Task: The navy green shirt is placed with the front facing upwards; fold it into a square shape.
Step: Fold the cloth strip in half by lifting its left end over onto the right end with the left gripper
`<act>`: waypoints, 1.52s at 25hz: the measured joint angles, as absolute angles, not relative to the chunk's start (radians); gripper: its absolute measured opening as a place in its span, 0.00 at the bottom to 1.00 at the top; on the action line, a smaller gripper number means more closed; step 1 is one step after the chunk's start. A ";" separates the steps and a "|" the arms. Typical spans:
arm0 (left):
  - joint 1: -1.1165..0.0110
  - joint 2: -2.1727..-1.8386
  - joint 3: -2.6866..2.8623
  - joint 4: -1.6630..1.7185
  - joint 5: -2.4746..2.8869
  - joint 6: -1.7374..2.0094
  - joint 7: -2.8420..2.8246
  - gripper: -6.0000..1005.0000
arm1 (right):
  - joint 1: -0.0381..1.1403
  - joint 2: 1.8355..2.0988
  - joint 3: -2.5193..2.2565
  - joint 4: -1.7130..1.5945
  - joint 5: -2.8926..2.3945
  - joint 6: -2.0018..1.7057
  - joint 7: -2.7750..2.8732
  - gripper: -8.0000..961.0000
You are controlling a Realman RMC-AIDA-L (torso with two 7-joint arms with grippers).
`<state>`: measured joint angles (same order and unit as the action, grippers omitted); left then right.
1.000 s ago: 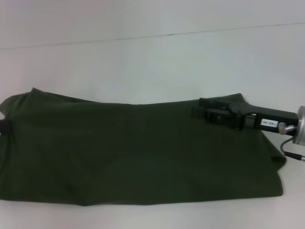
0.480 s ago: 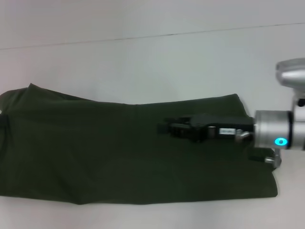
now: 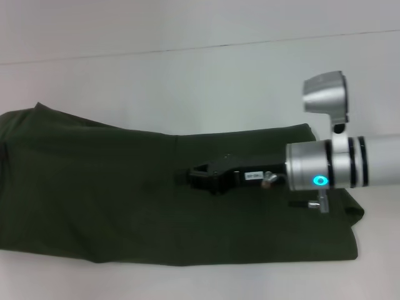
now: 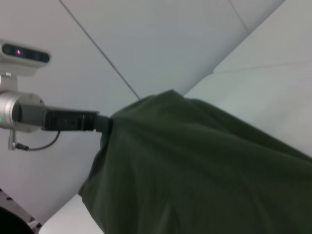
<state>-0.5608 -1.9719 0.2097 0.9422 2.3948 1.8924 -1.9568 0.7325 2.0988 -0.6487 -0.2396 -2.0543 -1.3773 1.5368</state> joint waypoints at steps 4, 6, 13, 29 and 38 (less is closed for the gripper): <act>-0.564 -1.970 0.210 0.949 2.374 1.903 -1.959 0.03 | 0.785 2.101 -0.678 -0.196 -2.054 -1.299 1.535 0.07; -0.567 -1.968 0.210 0.949 2.364 1.908 -1.960 0.03 | 0.815 2.103 -0.688 -0.173 -2.054 -1.259 1.535 0.07; -0.576 -1.960 0.209 0.951 2.334 1.941 -1.972 0.03 | 0.894 2.110 -0.693 -0.126 -2.054 -1.158 1.534 0.07; -0.597 -1.960 0.225 0.949 2.193 2.033 -2.010 0.03 | 1.058 2.120 -0.674 -0.031 -2.038 -0.997 1.536 0.07; -0.604 -1.972 0.275 0.918 2.119 2.037 -2.014 0.03 | 1.131 2.121 -0.672 0.037 -2.017 -0.931 1.532 0.07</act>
<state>-0.6045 -1.9724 0.2746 0.9178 2.1192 2.0367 -2.0141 1.1312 2.1214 -0.6721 0.0369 -2.0174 -0.9307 1.5323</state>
